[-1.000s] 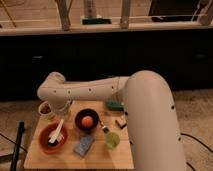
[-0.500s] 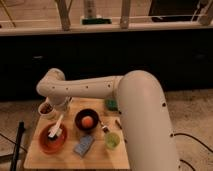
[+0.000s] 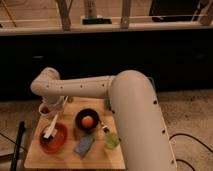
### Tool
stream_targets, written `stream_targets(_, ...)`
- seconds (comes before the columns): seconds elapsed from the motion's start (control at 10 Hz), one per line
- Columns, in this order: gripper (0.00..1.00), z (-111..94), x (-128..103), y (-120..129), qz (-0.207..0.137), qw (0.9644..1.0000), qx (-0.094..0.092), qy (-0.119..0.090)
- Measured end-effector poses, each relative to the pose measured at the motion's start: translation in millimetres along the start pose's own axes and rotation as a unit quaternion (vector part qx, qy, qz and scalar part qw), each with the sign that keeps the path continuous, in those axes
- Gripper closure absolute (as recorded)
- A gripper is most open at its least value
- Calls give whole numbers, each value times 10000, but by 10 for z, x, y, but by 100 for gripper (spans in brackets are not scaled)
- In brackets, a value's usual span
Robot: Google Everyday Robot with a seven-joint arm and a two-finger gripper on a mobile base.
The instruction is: Wipe red bowl with brush
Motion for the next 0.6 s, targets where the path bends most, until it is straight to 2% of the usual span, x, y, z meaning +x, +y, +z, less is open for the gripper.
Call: stream_targets(0.6,100,-23,-80,100,143,9999,7,-70)
